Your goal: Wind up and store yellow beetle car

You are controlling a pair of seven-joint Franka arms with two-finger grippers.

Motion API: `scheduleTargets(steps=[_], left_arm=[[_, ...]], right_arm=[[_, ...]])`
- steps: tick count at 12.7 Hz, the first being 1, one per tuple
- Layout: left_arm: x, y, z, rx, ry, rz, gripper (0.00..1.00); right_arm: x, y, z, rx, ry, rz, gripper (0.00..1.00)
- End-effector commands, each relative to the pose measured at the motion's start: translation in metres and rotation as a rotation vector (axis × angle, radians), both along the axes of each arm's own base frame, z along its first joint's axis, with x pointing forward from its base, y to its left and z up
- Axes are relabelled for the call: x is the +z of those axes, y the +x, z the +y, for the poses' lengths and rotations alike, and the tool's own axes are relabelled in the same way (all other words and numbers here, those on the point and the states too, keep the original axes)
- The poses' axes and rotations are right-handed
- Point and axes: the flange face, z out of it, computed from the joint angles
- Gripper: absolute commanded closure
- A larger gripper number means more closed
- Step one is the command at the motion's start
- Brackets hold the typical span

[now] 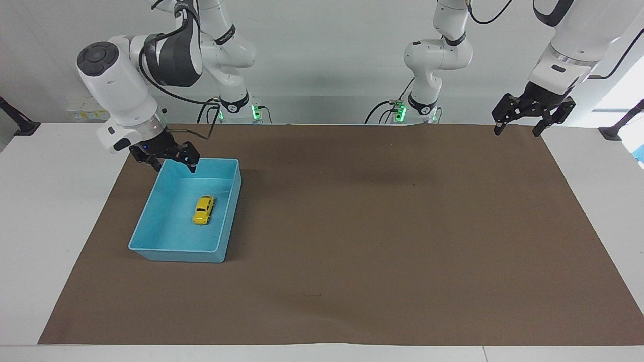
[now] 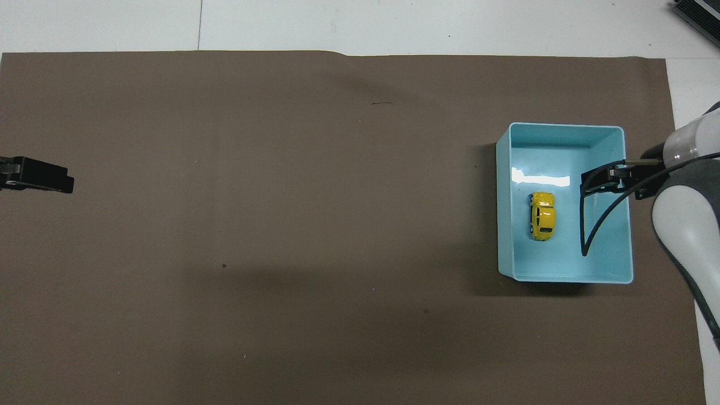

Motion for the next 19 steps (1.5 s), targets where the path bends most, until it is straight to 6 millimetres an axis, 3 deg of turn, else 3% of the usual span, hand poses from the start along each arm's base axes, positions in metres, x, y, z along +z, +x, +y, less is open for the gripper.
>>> scheduleTargets(steps=[1,5,7,9,12,13,19], left_arm=[[0.005,-0.004,0.003,0.001,0.008,0.003,0.0],[0.006,-0.004,0.003,0.001,0.008,0.002,0.0],[0.006,-0.004,0.003,0.001,0.008,0.002,0.0],[0.006,-0.004,0.003,0.001,0.008,0.002,0.0],[0.005,-0.004,0.003,0.001,0.008,0.003,0.0],[0.006,-0.004,0.003,0.001,0.008,0.002,0.0],[0.006,-0.004,0.003,0.001,0.008,0.002,0.0]], right_arm=[[0.02,-0.013,0.002,-0.019,-0.013,0.004,0.0],[0.046,-0.032,0.004,-0.014,-0.016,0.009,0.0],[0.053,-0.039,0.023,0.023,-0.018,0.021,0.0],[0.066,-0.038,0.018,0.012,-0.017,0.004,0.0],[0.083,-0.041,0.031,0.036,-0.019,0.022,0.0],[0.09,-0.039,0.027,0.03,-0.019,0.011,0.0],[0.103,-0.043,0.035,0.045,-0.013,0.016,0.0]])
